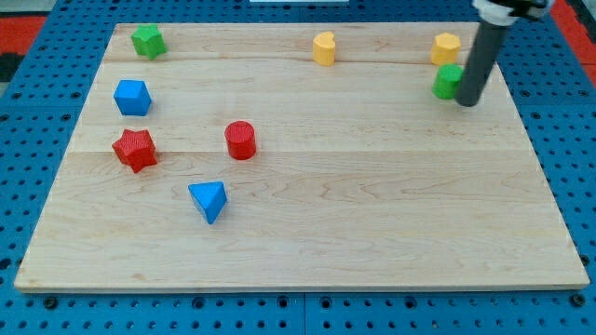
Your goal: Move green circle closer to the red star
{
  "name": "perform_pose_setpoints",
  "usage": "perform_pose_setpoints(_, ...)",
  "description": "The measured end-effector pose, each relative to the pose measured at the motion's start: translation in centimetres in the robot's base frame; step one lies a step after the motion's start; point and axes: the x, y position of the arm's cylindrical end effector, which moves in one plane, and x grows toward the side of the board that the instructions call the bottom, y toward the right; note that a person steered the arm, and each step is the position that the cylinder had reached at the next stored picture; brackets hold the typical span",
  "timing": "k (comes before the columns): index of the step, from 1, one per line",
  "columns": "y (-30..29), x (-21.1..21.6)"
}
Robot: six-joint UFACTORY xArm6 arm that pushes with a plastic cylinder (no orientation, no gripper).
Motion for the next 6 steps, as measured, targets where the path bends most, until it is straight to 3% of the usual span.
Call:
perform_pose_setpoints(3,10.9,-2.2)
perform_pose_setpoints(6,10.9,-1.9)
